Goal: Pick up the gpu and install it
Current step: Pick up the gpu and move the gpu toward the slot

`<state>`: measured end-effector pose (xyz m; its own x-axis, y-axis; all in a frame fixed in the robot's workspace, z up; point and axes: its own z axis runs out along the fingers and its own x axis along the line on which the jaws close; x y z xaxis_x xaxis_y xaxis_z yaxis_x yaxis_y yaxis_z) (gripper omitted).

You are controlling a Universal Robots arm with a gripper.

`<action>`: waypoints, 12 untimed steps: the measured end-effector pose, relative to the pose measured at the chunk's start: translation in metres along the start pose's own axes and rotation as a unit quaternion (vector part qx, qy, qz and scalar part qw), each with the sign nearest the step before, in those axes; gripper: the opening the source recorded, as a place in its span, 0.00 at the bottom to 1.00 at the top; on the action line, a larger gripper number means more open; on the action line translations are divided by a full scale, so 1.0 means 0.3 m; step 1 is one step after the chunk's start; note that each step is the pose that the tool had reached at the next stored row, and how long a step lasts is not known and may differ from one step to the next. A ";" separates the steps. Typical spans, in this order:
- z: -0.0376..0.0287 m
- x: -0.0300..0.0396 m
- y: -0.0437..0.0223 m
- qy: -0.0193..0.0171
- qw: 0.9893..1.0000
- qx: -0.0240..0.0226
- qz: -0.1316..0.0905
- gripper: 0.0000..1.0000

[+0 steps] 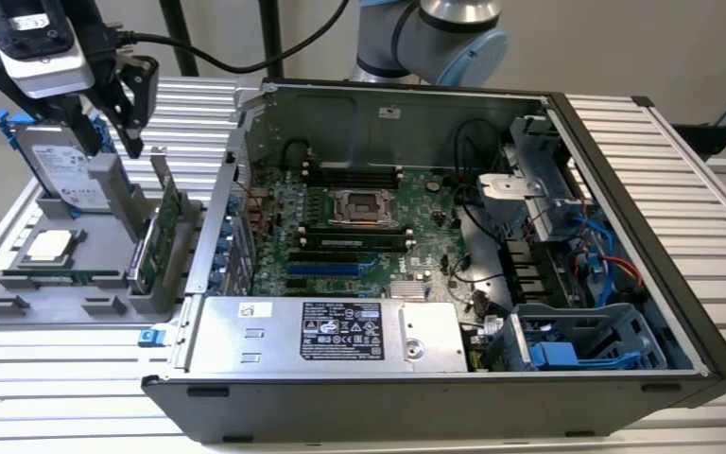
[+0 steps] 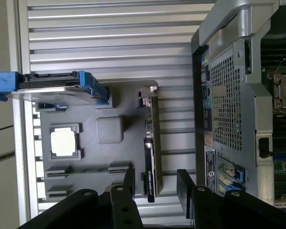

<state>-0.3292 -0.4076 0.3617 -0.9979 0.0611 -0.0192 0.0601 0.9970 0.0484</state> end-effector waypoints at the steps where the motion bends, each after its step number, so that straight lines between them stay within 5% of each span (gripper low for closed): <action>1: 0.002 0.000 0.000 0.000 1.000 0.000 0.000 1.00; 12: 0.022 0.000 -0.001 0.000 1.000 0.000 0.000 1.00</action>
<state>-0.3291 -0.4076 0.3551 -0.9979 0.0611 -0.0192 0.0601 0.9970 0.0484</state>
